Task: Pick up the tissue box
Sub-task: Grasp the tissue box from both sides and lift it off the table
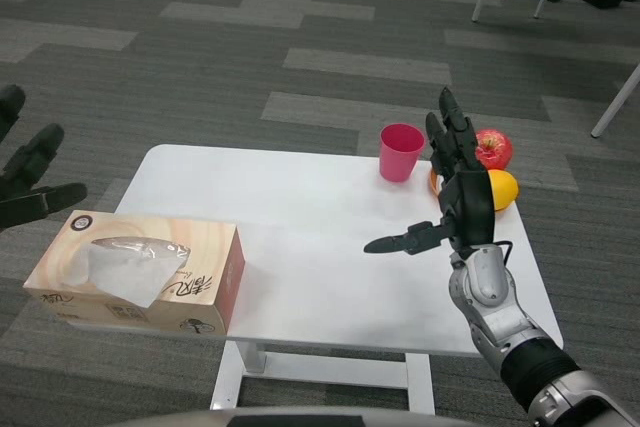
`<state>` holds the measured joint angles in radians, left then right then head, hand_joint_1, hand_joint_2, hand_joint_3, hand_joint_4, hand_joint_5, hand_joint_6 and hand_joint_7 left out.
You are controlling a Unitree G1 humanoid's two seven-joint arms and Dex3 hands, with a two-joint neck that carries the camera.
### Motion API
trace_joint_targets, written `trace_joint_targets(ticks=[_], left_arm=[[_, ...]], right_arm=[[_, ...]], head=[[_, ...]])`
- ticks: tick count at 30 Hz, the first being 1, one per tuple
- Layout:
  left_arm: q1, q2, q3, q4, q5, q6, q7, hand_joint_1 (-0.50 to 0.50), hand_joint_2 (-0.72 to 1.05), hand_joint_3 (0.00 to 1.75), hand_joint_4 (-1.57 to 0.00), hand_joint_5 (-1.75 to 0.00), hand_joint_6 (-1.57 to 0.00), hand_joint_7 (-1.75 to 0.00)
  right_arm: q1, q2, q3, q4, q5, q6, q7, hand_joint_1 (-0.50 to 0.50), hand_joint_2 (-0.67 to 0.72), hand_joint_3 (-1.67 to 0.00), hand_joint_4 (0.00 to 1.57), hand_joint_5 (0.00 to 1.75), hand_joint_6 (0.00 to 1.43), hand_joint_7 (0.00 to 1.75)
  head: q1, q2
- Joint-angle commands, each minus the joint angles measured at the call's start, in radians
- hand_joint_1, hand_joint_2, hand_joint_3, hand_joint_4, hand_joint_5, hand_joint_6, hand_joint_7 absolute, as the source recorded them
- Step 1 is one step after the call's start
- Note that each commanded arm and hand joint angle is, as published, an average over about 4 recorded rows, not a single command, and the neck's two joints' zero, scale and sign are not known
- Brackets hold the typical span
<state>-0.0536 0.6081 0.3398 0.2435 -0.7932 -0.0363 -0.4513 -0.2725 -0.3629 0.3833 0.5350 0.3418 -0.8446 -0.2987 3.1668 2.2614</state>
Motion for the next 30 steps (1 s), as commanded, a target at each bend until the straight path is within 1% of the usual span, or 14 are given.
trace_joint_targets(ticks=[1, 4, 5, 6, 8, 9, 10, 13, 15, 19, 24, 30], left_arm=[[0.035, 0.025, 0.026, 0.036, -0.03, 0.041, -0.023, 0.5, 1.05, 0.26, 0.0, -0.21, 0.0, 0.0], [0.055, 0.021, 0.045, 0.075, -0.041, 0.059, -0.037, 0.5, 1.05, 0.28, 0.0, -0.21, 0.0, 0.0], [0.061, 0.018, 0.054, 0.087, -0.041, 0.066, -0.043, 0.5, 1.05, 0.31, 0.0, -0.21, 0.0, 0.0], [0.064, 0.012, 0.064, 0.099, -0.039, 0.072, -0.048, 0.5, 1.05, 0.33, 0.0, -0.21, 0.0, 0.0], [0.071, 0.001, 0.088, 0.129, -0.031, 0.085, -0.058, 0.5, 1.05, 0.35, 0.0, -0.21, 0.0, 0.0], [0.073, -0.006, 0.101, 0.146, -0.027, 0.091, -0.063, 0.5, 1.05, 0.35, 0.0, -0.21, 0.0, 0.0], [0.076, -0.011, 0.114, 0.16, -0.019, 0.098, -0.066, 0.5, 1.05, 0.35, 0.0, -0.21, 0.0, 0.0], [0.084, -0.021, 0.142, 0.184, 0.002, 0.12, -0.071, 0.5, 1.05, 0.35, 0.0, -0.21, 0.0, 0.0], [0.087, -0.03, 0.158, 0.189, -0.001, 0.131, -0.072, 0.5, 1.05, 0.35, 0.0, -0.21, 0.0, 0.0], [0.1, -0.044, 0.185, 0.194, 0.005, 0.153, -0.07, 0.5, 1.05, 0.35, 0.0, -0.21, 0.0, 0.0], [0.117, -0.042, 0.183, 0.197, 0.016, 0.175, -0.072, 0.5, 1.05, 0.35, 0.0, -0.21, 0.0, 0.0], [0.13, -0.046, 0.17, 0.208, 0.035, 0.199, -0.079, 0.5, 1.05, 0.35, 0.0, -0.21, 0.0, 0.0]], right_arm=[[-0.004, -0.005, -0.007, 0.029, 0.009, -0.004, 0.001, -0.33, 0.22, -0.16, 0.0, 0.0, 0.0, 0.0], [-0.009, 0.0, -0.007, 0.048, 0.009, -0.004, 0.004, -0.33, 0.22, -0.16, 0.0, 0.0, 0.0, 0.0], [-0.011, 0.001, -0.007, 0.054, 0.009, -0.004, 0.004, -0.33, 0.22, -0.16, 0.0, 0.0, 0.0, 0.0], [-0.013, 0.001, -0.006, 0.058, 0.009, -0.004, 0.004, -0.33, 0.22, -0.16, 0.0, 0.0, 0.0, 0.0], [-0.016, 0.001, -0.006, 0.066, 0.009, -0.004, 0.005, -0.33, 0.22, -0.16, 0.0, 0.0, 0.0, 0.0], [-0.018, 0.002, -0.006, 0.069, 0.009, -0.004, 0.006, -0.33, 0.22, -0.16, 0.0, 0.0, 0.0, 0.0], [-0.019, 0.002, -0.006, 0.072, 0.009, -0.005, 0.007, -0.33, 0.22, -0.16, 0.0, 0.0, 0.0, 0.0], [-0.02, 0.003, -0.006, 0.079, 0.009, -0.004, 0.009, -0.35, 0.22, -0.16, 0.0, 0.0, 0.0, 0.0], [-0.02, 0.005, -0.006, 0.085, 0.009, -0.004, 0.009, -0.35, 0.22, -0.16, 0.0, 0.0, 0.0, 0.0], [-0.024, 0.009, -0.006, 0.097, 0.009, -0.004, 0.009, -0.36, 0.22, -0.16, 0.0, 0.0, 0.0, 0.0], [-0.033, 0.009, -0.007, 0.108, 0.009, -0.005, 0.011, -0.38, 0.22, -0.16, 0.0, 0.0, 0.0, 0.0], [-0.037, 0.012, -0.006, 0.122, 0.009, -0.004, 0.013, -0.38, 0.22, -0.16, 0.0, 0.0, 0.0, 0.0]], head=[[0.027, -0.015], [0.044, -0.018], [0.076, -0.021], [0.125, -0.027], [0.261, -0.042], [0.308, -0.048], [0.351, -0.056], [0.427, -0.074], [0.444, -0.075], [0.44, -0.075], [0.449, -0.087], [0.467, -0.073]])
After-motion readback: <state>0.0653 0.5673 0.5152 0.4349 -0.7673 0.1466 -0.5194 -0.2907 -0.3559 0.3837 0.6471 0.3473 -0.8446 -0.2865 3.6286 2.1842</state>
